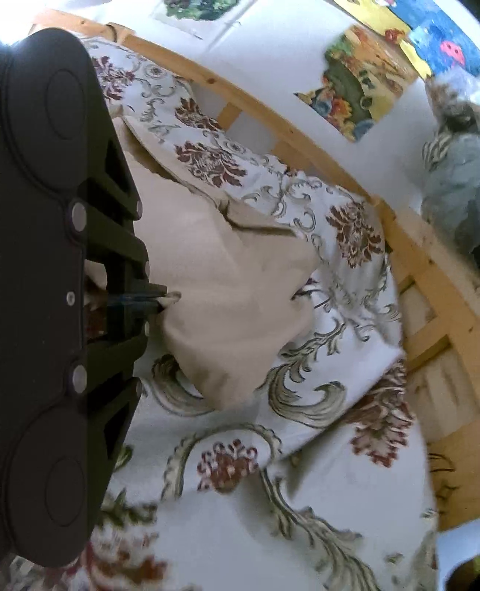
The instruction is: Fold large clothes
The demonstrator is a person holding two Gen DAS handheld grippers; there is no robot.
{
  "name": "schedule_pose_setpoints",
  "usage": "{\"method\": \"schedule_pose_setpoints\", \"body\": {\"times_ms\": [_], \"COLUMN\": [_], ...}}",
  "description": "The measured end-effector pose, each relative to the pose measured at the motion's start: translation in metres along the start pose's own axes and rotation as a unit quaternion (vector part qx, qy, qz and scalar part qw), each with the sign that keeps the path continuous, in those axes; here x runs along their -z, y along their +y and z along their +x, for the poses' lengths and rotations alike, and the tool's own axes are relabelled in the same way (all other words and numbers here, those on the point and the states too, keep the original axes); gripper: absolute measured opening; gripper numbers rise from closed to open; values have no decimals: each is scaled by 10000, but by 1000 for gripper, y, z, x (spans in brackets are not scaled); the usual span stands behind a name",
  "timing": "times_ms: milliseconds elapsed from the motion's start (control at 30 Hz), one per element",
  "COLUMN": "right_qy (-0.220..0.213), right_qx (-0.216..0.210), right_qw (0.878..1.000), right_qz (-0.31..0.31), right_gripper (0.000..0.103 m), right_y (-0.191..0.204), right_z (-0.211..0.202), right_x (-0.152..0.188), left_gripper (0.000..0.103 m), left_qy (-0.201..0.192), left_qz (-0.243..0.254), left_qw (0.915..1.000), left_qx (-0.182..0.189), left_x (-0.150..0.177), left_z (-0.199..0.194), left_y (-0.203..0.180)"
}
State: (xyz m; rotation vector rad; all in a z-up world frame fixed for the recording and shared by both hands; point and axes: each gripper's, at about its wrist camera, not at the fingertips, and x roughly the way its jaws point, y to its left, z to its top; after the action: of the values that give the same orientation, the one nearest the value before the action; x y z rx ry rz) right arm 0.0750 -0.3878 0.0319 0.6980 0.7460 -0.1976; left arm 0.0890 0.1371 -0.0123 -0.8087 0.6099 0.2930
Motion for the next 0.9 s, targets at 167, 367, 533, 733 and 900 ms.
{"method": "schedule_pose_setpoints", "body": {"times_ms": [167, 367, 533, 733, 900], "right_qy": [195, 254, 57, 314, 678], "right_qx": [231, 561, 877, 1096, 828], "right_qw": [9995, 9980, 9956, 9911, 9943], "right_qz": [-105, -110, -338, -682, -26], "right_gripper": [4, 28, 34, 75, 86], "right_y": [0, -2, 3, 10, -3], "right_z": [-7, 4, 3, 14, 2], "right_x": [6, 10, 12, 19, 16], "left_gripper": [1, 49, 78, 88, 90], "left_qy": [27, 300, 738, 743, 816], "left_qz": [517, 107, -230, -79, -340], "left_qw": [9987, 9994, 9969, 9970, 9959], "left_qx": [-33, 109, 155, 199, 184], "left_x": [7, 14, 20, 24, 17], "left_z": [-5, 9, 29, 34, 37], "left_y": [4, 22, 31, 27, 28]}}
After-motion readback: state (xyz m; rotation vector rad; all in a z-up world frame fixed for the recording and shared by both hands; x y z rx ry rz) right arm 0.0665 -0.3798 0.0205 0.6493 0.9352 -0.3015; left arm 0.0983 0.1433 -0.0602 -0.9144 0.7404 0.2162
